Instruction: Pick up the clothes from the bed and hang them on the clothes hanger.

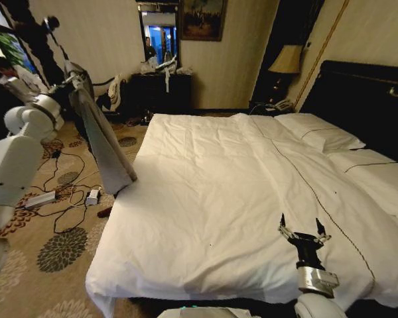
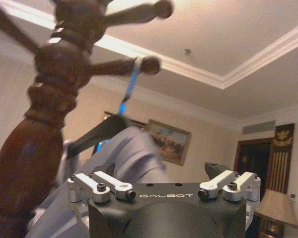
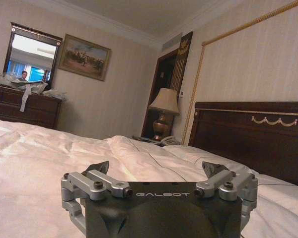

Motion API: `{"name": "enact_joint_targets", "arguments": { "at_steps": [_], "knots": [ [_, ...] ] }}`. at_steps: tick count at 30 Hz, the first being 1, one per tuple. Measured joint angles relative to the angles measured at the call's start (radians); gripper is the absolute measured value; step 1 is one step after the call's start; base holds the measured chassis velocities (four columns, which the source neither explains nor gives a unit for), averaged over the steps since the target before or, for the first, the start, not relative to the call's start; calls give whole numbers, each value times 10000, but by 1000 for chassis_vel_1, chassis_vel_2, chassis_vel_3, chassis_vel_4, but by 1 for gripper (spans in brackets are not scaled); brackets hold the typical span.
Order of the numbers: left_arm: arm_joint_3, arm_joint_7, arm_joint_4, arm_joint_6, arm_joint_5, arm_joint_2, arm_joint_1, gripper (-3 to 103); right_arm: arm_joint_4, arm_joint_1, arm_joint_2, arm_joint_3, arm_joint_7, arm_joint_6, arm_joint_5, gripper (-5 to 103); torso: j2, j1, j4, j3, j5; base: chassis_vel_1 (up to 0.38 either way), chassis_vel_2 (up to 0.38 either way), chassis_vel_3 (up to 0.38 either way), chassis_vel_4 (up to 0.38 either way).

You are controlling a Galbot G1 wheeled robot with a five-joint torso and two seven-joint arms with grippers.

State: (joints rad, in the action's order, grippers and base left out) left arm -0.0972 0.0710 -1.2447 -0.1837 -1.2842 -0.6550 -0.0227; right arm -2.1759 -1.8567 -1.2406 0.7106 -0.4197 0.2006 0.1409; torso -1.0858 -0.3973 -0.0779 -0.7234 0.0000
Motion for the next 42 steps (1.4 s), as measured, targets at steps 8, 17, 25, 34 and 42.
{"name": "enact_joint_targets", "arguments": {
  "at_steps": [8, 17, 25, 34, 42],
  "knots": [
    [-506, -234, -1994, 49, -32, 861, -657, 100, 10, -33, -27, 39, -7, 3, -6, 100, 0, 0, -2, 1, 4, 0, 0, 0, 0],
    [-2032, -1162, -5251, 63, 187, 1632, -3174, 100, 104, 27, -158, -136, 11, 46, -75, 100, -1, 1, -2, 1, 1, 0, 0, 0, 0],
    [-3294, -1493, -6963, 206, 1405, 1224, -6492, 100, 119, -68, -318, -213, 122, 226, -178, 100, 0, 0, 3, 0, -2, 0, 0, 0, 0],
    [-5468, -1706, -8971, 459, 2991, -435, -11589, 100, 129, -38, -436, -346, 263, 367, -218, 100, -1, 0, 4, 1, 3, 0, 0, 0, 0],
    [-6490, -1187, -10426, 1719, 6700, -3446, -15953, 100, 166, -62, -593, -538, 698, 789, -383, 100, 0, 0, -3, 3, 1, 0, 0, 0, 0]
  ]
}}
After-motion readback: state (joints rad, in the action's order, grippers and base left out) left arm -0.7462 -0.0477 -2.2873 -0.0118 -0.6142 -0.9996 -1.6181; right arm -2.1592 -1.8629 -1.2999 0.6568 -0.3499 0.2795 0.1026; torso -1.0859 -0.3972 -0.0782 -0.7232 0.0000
